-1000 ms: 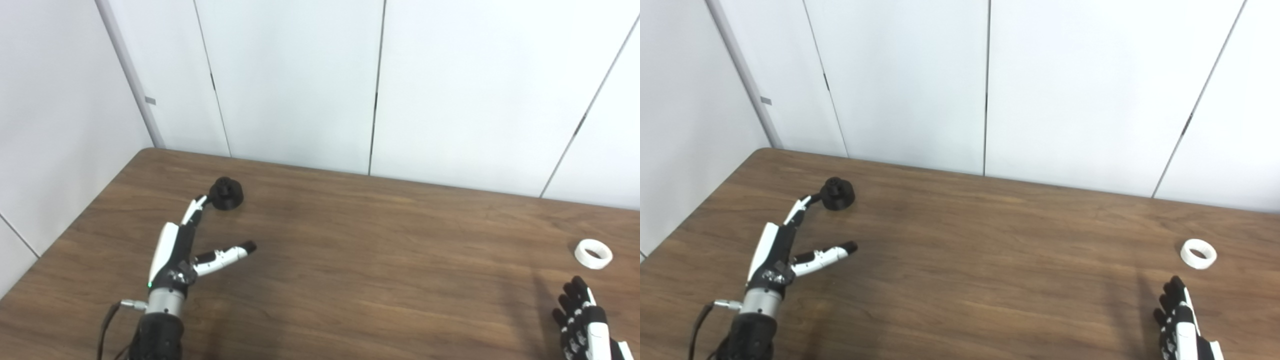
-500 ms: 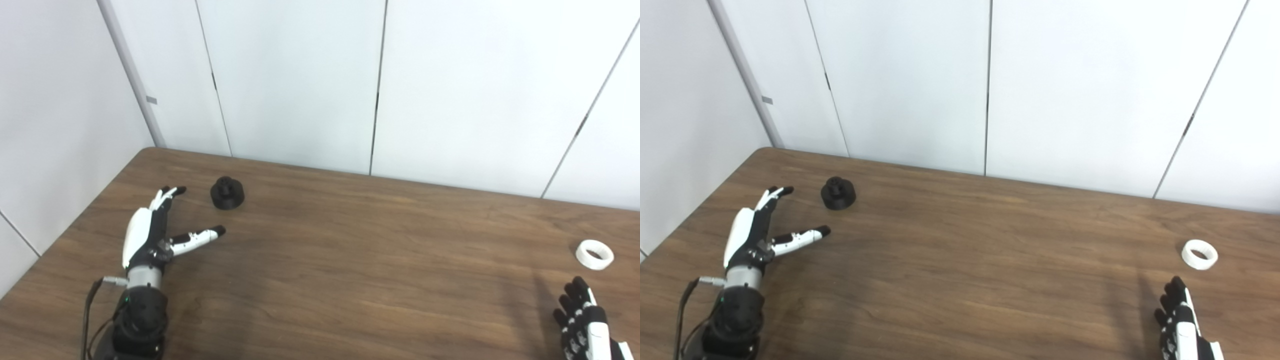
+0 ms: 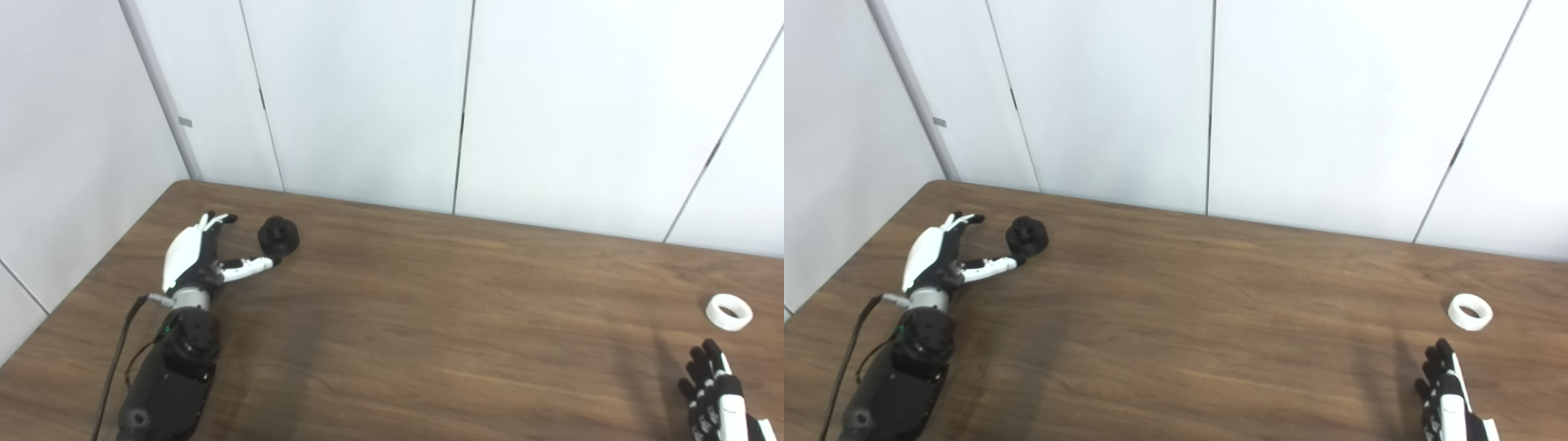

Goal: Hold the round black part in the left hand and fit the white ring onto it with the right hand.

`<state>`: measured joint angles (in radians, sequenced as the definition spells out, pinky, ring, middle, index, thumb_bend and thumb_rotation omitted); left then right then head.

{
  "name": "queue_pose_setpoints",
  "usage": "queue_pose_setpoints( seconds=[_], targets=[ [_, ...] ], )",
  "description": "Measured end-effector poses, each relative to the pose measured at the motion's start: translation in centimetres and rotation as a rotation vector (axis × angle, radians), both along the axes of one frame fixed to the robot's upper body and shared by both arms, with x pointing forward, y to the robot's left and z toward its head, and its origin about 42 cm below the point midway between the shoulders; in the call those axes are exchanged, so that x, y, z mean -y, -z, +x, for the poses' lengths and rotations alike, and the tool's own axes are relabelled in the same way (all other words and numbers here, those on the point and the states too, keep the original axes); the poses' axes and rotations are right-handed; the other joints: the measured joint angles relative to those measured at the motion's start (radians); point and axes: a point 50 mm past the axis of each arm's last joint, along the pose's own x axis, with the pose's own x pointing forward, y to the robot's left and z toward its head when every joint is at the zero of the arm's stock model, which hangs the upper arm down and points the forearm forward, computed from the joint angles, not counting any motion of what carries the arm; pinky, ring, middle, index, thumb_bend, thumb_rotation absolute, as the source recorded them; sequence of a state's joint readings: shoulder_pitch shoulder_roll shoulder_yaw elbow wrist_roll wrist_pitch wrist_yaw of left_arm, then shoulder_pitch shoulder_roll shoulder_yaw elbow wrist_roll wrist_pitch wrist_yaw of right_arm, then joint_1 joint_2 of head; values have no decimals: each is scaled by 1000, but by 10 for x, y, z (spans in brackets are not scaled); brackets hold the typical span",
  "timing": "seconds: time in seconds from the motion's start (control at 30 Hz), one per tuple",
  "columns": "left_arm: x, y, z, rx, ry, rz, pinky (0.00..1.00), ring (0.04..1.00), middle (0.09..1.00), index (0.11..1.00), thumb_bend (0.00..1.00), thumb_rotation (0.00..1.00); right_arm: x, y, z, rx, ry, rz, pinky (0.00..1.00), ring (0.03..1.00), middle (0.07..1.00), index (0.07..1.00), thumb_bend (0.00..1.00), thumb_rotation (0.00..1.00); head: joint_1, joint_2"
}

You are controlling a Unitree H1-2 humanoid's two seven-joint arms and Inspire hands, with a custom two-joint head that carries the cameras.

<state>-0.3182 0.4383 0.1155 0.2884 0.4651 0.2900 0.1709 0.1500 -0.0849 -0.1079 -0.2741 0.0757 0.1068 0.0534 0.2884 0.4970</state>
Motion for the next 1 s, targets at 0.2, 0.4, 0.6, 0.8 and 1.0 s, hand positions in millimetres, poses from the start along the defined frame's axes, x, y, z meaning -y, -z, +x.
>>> queue_pose_setpoints(
  seconds=[0.2,0.4,0.6,0.8,1.0],
  targets=[
    [-1,2,21,-52,1,25,1000,1000,1000,856,1000,407,0,0,-1,0,1,-1,1000,1000,987,1000,498,1000,-3,2],
    [3,12,32,-108,9,33,1000,1000,1000,851,1000,398,0,-1,-1,0,1,-3,1000,1000,983,1000,476,1000,-5,0],
    [5,12,42,-130,14,42,1000,1000,1000,857,1000,408,-1,-1,-1,-1,1,-4,1000,1000,988,1000,473,1000,-8,0],
    [1,11,48,-152,11,59,1000,1000,1000,843,1000,392,-1,-1,-1,-1,-1,-4,1000,1000,988,1000,474,1000,-15,2],
    [2,12,52,-160,16,64,1000,1000,1000,828,1000,366,-2,-1,-1,-1,-1,-3,1000,1000,986,1000,474,1000,-18,0]
  ],
)
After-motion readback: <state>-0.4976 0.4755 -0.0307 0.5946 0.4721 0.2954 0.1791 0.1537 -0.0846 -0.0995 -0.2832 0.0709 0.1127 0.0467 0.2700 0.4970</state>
